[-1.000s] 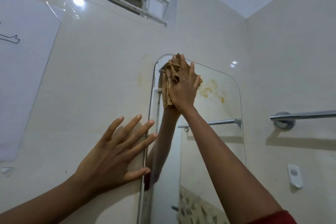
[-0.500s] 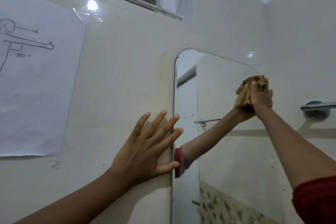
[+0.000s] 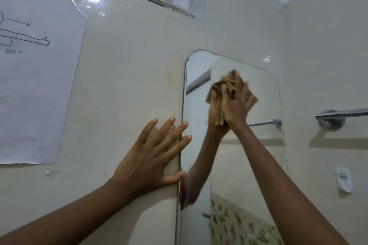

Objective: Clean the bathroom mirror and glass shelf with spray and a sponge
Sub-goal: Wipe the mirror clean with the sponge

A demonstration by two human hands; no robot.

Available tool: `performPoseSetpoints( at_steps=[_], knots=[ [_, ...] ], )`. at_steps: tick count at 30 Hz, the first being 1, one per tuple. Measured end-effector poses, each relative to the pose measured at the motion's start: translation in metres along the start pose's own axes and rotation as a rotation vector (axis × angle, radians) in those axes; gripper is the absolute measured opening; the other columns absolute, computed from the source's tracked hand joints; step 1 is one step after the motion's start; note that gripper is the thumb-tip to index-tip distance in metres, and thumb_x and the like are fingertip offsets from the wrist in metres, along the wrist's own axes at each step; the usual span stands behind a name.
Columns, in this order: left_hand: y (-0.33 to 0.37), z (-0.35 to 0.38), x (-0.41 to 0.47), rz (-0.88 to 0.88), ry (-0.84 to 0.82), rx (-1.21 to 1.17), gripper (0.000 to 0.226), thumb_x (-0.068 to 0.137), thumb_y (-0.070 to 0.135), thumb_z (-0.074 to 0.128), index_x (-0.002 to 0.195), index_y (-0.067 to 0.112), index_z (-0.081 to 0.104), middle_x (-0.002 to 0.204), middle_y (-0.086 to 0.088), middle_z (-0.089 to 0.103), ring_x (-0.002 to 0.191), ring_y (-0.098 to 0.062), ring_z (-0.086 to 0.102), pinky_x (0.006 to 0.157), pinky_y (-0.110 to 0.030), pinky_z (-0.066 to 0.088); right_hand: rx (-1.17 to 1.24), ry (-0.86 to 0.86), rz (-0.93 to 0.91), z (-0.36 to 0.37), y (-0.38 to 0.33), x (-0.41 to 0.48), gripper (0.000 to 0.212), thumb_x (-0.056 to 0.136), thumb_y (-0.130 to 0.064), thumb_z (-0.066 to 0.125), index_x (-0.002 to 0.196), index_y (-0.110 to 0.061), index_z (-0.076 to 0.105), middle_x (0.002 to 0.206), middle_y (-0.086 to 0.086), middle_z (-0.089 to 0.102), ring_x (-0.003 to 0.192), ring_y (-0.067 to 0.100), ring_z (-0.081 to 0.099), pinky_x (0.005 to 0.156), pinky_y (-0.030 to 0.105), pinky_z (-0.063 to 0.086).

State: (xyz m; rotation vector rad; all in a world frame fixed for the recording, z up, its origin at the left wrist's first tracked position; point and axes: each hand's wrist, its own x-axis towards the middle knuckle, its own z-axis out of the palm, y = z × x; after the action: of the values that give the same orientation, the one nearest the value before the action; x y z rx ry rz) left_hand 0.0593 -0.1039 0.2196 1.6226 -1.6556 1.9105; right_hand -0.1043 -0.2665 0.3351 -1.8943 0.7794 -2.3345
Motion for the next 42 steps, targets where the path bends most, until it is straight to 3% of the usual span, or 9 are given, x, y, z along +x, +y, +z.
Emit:
performPoseSetpoints(
  at_steps=[4,8,14,22,25,28,33,36,42],
  knots=[
    [0.000,0.000,0.000,0.005,-0.013,-0.007,0.076,0.085,0.071,0.029,0.144,0.022,0.032,0.154,-0.009,0.025,0.141,-0.031,0.023,0.110,-0.054,0.019,-0.108,-0.117,-0.457,0.024,-0.059,-0.010,0.053,0.095,-0.040,0.030,0.143,-0.036,0.007,0.158,-0.003,0.013,0.146,0.022,0.001,0.115,0.051,-0.007],
    [0.000,0.001,0.001,0.004,0.004,-0.002,0.076,0.084,0.071,0.029,0.143,0.023,0.034,0.153,-0.009,0.028,0.140,-0.031,0.026,0.110,-0.053,0.019,-0.104,-0.182,-0.628,0.018,-0.045,0.026,0.048,0.097,-0.034,0.034,0.144,-0.034,0.022,0.156,-0.006,0.021,0.146,0.022,0.009,0.115,0.053,0.004],
    [0.000,0.003,0.001,0.003,0.016,0.016,0.077,0.083,0.071,0.030,0.143,0.023,0.034,0.154,-0.008,0.026,0.140,-0.029,0.027,0.110,-0.052,0.018,0.025,0.037,-0.202,-0.023,0.042,0.075,0.052,0.089,-0.043,0.039,0.134,-0.019,0.043,0.136,0.011,0.049,0.124,0.033,0.046,0.106,0.050,0.035],
    [0.001,0.000,0.000,0.005,0.026,0.085,0.077,0.084,0.071,0.031,0.144,0.022,0.032,0.154,-0.008,0.027,0.140,-0.029,0.028,0.110,-0.052,0.018,-0.059,0.148,0.383,-0.040,0.099,0.029,0.053,0.094,-0.042,0.035,0.144,-0.026,0.027,0.154,0.008,0.025,0.143,0.027,0.017,0.118,0.046,0.006],
    [0.002,-0.002,0.000,-0.007,0.050,0.095,0.079,0.083,0.069,0.033,0.145,0.021,0.029,0.154,-0.008,0.026,0.140,-0.030,0.027,0.109,-0.052,0.019,-0.056,0.103,0.131,-0.016,0.037,-0.014,0.057,0.093,-0.039,0.041,0.145,-0.027,0.022,0.156,0.004,0.019,0.144,0.024,0.012,0.118,0.046,0.002],
    [0.002,-0.007,-0.001,-0.038,0.110,0.090,0.076,0.087,0.065,0.032,0.147,0.018,0.024,0.155,-0.012,0.023,0.141,-0.030,0.025,0.110,-0.052,0.020,-0.076,-0.117,-0.369,0.003,-0.019,-0.070,0.060,0.090,-0.044,0.030,0.145,-0.030,0.012,0.155,-0.006,0.005,0.146,0.021,-0.004,0.117,0.047,-0.007],
    [0.003,-0.011,-0.003,-0.064,0.126,0.096,0.069,0.093,0.054,0.028,0.147,0.013,0.021,0.154,-0.013,0.024,0.141,-0.030,0.024,0.109,-0.051,0.021,-0.095,-0.304,-0.717,-0.002,0.014,-0.122,0.054,0.094,-0.040,0.034,0.145,-0.025,0.026,0.157,-0.003,0.017,0.147,0.025,0.001,0.117,0.055,0.001],
    [0.004,-0.010,-0.002,-0.062,0.052,0.149,0.071,0.092,0.057,0.025,0.147,0.013,0.021,0.155,-0.009,0.024,0.141,-0.029,0.025,0.108,-0.050,0.022,-0.025,-0.203,-0.543,-0.023,0.063,-0.104,0.052,0.091,-0.024,0.046,0.142,-0.021,0.036,0.154,-0.001,0.026,0.145,0.023,0.014,0.119,0.048,0.007],
    [0.003,-0.007,-0.001,-0.052,-0.006,0.191,0.074,0.089,0.061,0.025,0.146,0.013,0.026,0.155,-0.008,0.024,0.141,-0.029,0.025,0.109,-0.051,0.019,-0.025,0.134,0.156,-0.064,0.147,-0.065,0.051,0.088,-0.032,0.036,0.137,-0.020,0.037,0.132,0.010,0.051,0.116,0.029,0.052,0.099,0.046,0.043]
  ],
)
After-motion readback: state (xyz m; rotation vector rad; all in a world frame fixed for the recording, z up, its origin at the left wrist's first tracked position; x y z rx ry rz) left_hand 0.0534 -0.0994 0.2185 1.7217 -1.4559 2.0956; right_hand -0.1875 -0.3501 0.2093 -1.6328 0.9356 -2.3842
